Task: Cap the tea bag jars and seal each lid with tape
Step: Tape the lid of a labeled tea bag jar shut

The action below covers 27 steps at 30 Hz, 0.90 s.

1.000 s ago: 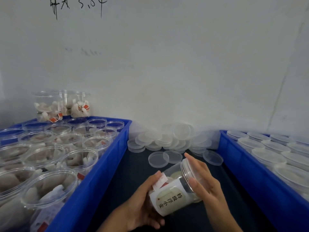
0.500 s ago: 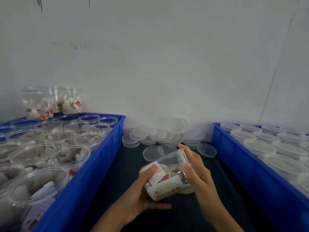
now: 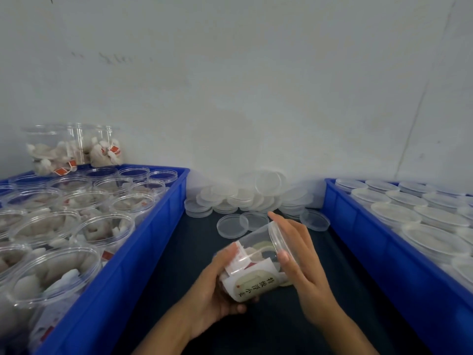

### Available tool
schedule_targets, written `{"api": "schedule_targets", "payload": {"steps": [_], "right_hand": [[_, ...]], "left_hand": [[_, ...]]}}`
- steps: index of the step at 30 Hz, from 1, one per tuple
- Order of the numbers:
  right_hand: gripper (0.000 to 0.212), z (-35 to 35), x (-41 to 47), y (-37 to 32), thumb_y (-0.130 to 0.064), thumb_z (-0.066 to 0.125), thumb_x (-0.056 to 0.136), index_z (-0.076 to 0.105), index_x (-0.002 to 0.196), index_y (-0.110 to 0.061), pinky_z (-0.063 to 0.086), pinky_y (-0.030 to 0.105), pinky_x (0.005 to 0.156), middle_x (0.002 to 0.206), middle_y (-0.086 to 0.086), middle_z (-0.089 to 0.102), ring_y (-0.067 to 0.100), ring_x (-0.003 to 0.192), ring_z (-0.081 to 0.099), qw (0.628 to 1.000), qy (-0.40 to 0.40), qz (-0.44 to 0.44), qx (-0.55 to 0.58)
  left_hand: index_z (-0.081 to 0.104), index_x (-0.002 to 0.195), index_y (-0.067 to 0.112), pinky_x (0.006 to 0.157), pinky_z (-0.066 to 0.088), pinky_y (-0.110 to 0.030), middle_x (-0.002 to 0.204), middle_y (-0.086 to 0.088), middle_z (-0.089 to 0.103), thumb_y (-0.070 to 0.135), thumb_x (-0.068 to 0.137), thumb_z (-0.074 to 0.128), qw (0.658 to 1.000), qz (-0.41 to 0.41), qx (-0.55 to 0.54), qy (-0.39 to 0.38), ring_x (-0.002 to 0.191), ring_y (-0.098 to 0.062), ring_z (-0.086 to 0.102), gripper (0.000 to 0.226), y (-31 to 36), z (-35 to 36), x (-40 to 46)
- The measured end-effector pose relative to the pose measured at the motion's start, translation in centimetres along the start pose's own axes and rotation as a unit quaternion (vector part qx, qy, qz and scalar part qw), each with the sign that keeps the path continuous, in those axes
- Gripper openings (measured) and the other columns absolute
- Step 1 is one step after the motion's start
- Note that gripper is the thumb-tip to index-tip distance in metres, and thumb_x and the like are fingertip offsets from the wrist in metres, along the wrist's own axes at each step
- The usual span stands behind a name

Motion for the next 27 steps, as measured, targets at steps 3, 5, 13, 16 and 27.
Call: {"api": "schedule_targets", "payload": {"steps": [3, 5, 13, 16, 27], "right_hand": [[0.034, 0.5, 0.3, 0.5, -0.050, 0.048, 0.095, 0.051, 0.128, -0.051, 0.052, 0.020, 0.083, 0.129, -0.009, 0.050, 0.008, 0.113, 0.058, 0.990, 0.051, 0.085, 0.098], [0.033, 0.8, 0.2, 1.2, -0.047, 0.047, 0.092, 0.057, 0.123, -0.045, 0.052, 0.032, 0.092, 0.131, 0.000, 0.056, 0.016, 0.118, 0.058, 0.968, 0.081, 0.173, 0.163], [0.046, -1.2, 0.7, 0.4, -0.032, 0.027, 0.104, 0.026, 0.146, -0.014, 0.024, 0.030, 0.114, 0.152, 0.006, 0.033, 0.019, 0.141, 0.031, 0.986, -0.018, 0.127, 0.105], [0.070, -0.3, 0.9, -0.3, -0.078, 0.028, 0.084, 0.028, 0.142, -0.039, 0.024, 0.004, 0.105, 0.146, -0.027, 0.028, -0.017, 0.133, 0.022, 0.997, -0.015, 0.072, -0.030], [0.082, -1.6, 2.1, -1.4, -0.068, 0.060, 0.069, 0.039, 0.141, -0.034, 0.044, 0.013, 0.094, 0.135, -0.021, 0.052, -0.006, 0.123, 0.048, 0.988, -0.053, 0.115, 0.087]], "left_hand": [[0.062, 0.120, 0.026, 0.077, 0.053, -0.031, 0.110, -0.007, 0.072, 0.044, 0.075, 0.065, 0.994, 0.094, 0.048, 0.040, 0.090, -0.020, 0.070, 0.048, -0.1, -0.2, 0.4], [0.041, 0.127, 0.030, 0.074, 0.055, -0.024, 0.118, 0.003, 0.063, 0.032, 0.075, 0.079, 0.966, 0.198, 0.149, 0.073, 0.096, -0.009, 0.068, 0.064, 0.3, -0.2, 0.2], [0.048, 0.126, 0.026, 0.071, 0.056, -0.028, 0.114, -0.007, 0.069, 0.043, 0.068, 0.074, 0.980, 0.162, 0.089, 0.078, 0.095, -0.019, 0.071, 0.066, 0.6, -0.7, 0.2], [0.059, 0.122, 0.021, 0.067, 0.051, -0.029, 0.104, -0.010, 0.073, 0.050, 0.063, 0.069, 0.992, 0.110, 0.038, 0.040, 0.081, -0.019, 0.069, 0.066, 0.1, -0.1, 0.1], [0.077, 0.098, 0.008, 0.048, 0.050, -0.026, 0.098, -0.022, 0.067, 0.054, 0.060, 0.071, 0.977, -0.062, -0.204, -0.024, 0.073, -0.031, 0.063, 0.060, -1.0, 1.4, 0.5]]}}
Point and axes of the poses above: each hand's wrist, its own x-axis towards the middle knuckle, its own z-axis out of the palm, y = z × x, the point moved 3 cm from there along x, towards the middle knuckle
